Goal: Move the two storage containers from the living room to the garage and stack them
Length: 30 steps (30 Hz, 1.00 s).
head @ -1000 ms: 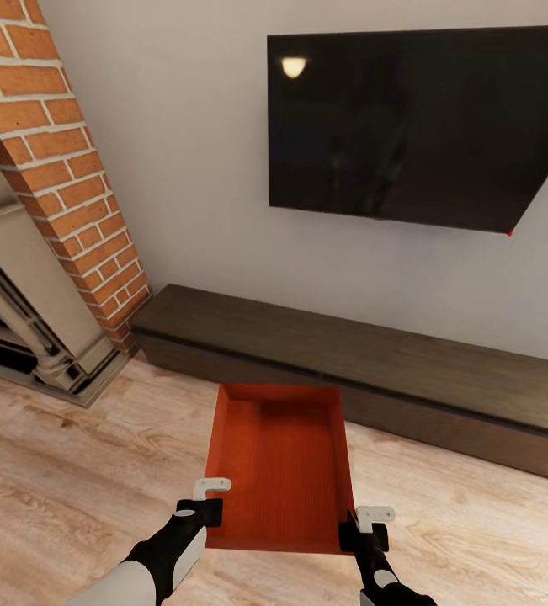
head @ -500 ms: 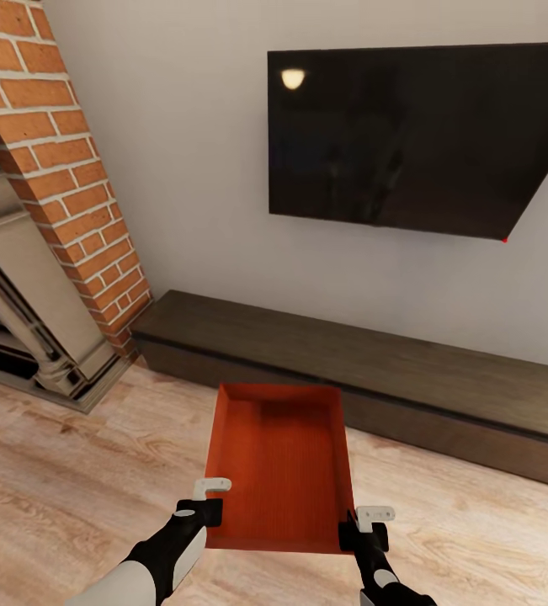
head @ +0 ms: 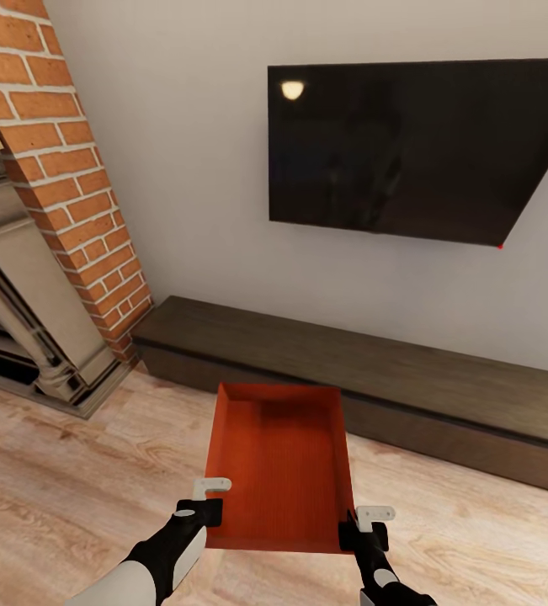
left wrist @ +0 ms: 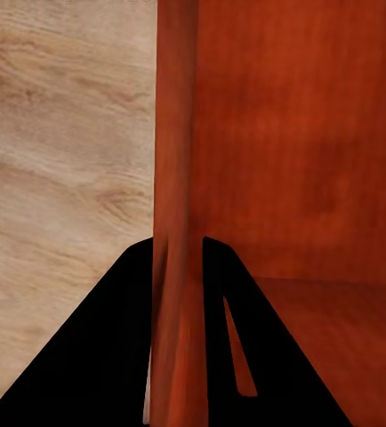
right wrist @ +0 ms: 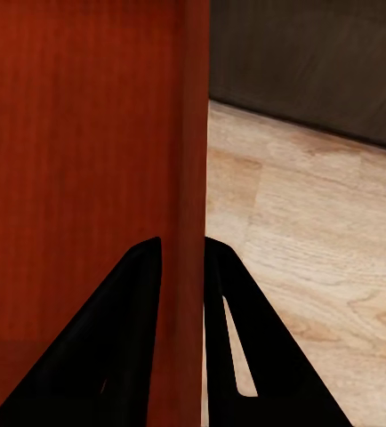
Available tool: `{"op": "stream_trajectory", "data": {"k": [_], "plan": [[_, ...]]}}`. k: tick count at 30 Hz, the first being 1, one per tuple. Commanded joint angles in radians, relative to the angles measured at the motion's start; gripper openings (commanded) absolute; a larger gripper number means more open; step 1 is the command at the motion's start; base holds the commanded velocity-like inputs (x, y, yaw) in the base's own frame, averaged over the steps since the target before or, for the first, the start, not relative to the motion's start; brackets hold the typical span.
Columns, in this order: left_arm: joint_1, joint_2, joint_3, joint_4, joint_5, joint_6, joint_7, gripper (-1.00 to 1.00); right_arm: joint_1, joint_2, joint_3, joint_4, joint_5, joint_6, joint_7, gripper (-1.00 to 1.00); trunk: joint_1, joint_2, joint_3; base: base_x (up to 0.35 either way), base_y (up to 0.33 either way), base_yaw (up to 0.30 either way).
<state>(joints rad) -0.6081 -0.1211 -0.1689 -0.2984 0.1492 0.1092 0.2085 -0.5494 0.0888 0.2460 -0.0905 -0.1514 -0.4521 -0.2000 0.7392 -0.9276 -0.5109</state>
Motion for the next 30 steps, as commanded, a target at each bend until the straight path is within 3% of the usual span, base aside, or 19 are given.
{"op": "stream_trajectory", "data": {"k": [1,30], "plan": [[0.001,0.000,-0.007,0.002,0.021,0.007,0.011,-1.00,-0.001,0.000,0.008,-0.005,-0.011,-0.035,0.002,-1.00,0.000,-0.001,0.001,0.000,0.000,0.000],[0.001,0.000,-0.007,0.001,0.021,0.007,0.011,-1.00,-0.001,0.000,0.009,-0.005,-0.011,-0.036,0.002,-1.00,0.000,-0.001,0.047,0.000,0.000,0.000]]}}
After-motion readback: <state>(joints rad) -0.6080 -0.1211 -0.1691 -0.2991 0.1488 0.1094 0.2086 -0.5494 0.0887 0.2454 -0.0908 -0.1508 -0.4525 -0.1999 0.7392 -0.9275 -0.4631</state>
